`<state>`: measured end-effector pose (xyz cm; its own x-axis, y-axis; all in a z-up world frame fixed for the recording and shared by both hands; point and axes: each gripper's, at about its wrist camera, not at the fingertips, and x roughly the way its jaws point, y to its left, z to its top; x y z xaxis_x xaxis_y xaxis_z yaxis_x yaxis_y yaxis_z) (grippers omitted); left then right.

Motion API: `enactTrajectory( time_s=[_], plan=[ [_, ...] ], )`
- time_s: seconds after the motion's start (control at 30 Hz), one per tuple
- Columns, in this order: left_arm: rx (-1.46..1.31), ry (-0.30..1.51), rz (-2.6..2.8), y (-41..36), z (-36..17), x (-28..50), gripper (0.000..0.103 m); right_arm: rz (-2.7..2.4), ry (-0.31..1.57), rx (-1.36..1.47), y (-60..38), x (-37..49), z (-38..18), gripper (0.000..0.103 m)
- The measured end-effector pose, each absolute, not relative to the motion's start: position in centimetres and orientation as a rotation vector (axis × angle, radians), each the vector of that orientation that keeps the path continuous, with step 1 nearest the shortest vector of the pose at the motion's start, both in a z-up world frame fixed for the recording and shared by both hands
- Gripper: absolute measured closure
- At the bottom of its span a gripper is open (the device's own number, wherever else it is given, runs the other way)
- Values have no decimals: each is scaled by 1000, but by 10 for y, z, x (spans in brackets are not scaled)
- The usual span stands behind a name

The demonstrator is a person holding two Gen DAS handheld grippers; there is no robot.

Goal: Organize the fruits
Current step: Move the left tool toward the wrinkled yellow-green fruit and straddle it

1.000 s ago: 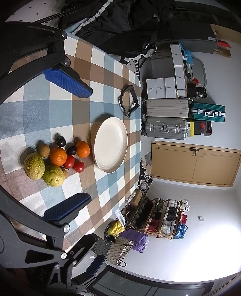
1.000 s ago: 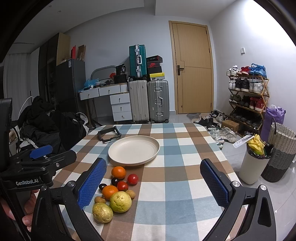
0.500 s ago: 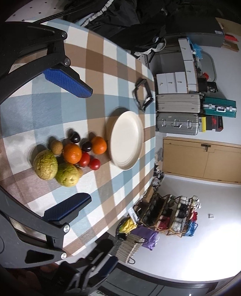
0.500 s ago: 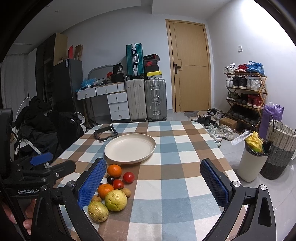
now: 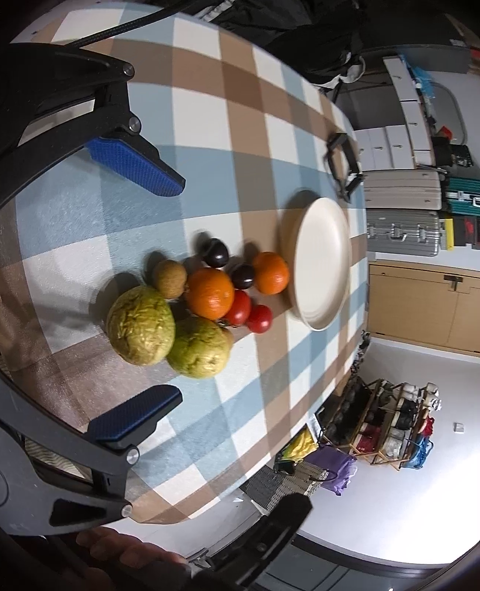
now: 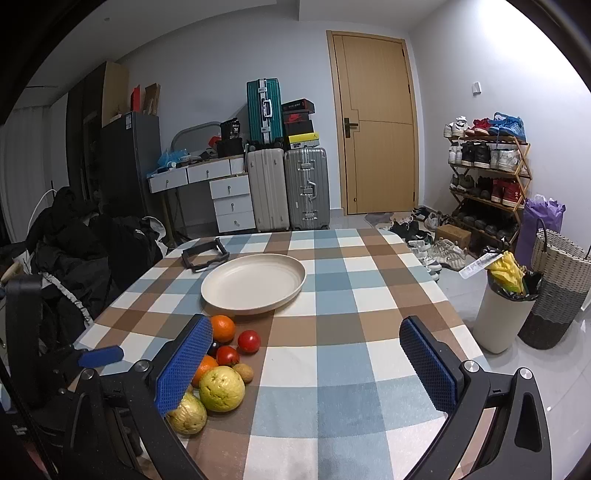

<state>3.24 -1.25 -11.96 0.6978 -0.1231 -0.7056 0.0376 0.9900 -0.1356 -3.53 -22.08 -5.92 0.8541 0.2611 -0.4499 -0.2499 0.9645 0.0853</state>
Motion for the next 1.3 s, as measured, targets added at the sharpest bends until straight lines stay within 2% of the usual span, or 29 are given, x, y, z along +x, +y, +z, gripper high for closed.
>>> enactTrajectory(
  time_s=[0.27,0.33,0.53,0.63,0.67,0.7,1.3],
  plan=[
    [-149,837,-132,-14,-138,38,7,268,495,29,-222,-32,-65,0],
    [-174,852,-149,-11,-139,37,12,268,499,32,-222,-31,-66,0],
    [-210,876,-185,-12,-143,38,31,267,512,33,-221,-28,-71,0],
    [-252,881,-229,-11,-144,36,44,265,518,34,-221,-27,-74,0],
    [-274,880,-252,-10,-144,35,52,265,521,35,-221,-27,-74,0],
    [-287,879,-268,-9,-144,34,56,265,521,35,-221,-27,-74,0],
    [-344,840,-322,4,-145,22,62,281,564,6,-212,-27,-82,0]
  ],
)
